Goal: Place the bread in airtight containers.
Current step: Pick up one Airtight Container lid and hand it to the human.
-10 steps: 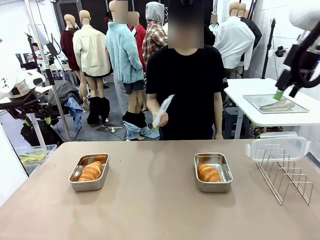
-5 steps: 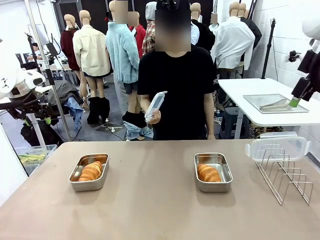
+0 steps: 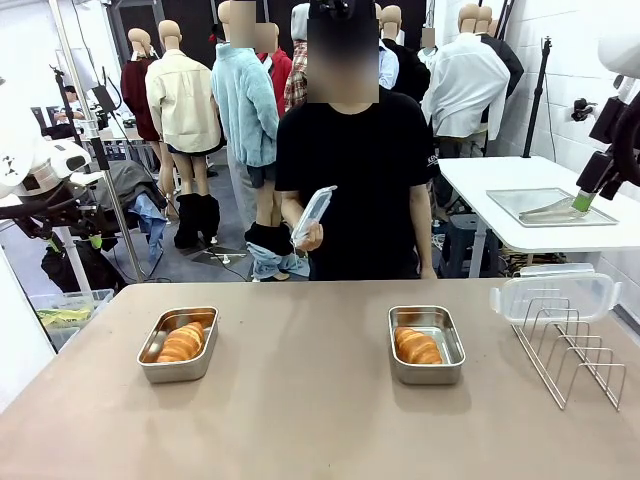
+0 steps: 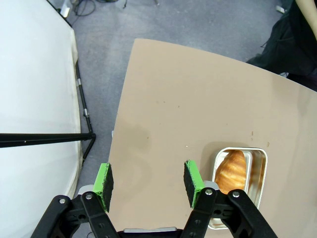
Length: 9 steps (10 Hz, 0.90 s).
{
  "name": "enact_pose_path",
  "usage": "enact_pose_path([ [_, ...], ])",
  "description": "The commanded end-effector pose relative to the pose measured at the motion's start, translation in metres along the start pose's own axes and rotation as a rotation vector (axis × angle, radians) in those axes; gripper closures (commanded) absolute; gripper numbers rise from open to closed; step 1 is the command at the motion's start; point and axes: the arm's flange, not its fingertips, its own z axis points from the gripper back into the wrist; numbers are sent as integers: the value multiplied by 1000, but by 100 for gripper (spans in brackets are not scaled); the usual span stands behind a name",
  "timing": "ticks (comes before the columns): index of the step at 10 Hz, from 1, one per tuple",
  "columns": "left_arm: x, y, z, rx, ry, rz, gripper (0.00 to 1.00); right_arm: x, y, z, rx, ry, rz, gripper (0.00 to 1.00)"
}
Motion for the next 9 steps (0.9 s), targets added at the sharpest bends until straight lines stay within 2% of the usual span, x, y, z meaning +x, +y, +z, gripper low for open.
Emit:
enact_pose_path([
  [1,0,0,2,1,-4,0,25,4,-1,1,7,11,-16,7],
  [9,0,0,2,1,-4,0,25,4,-1,1,7,11,-16,7],
])
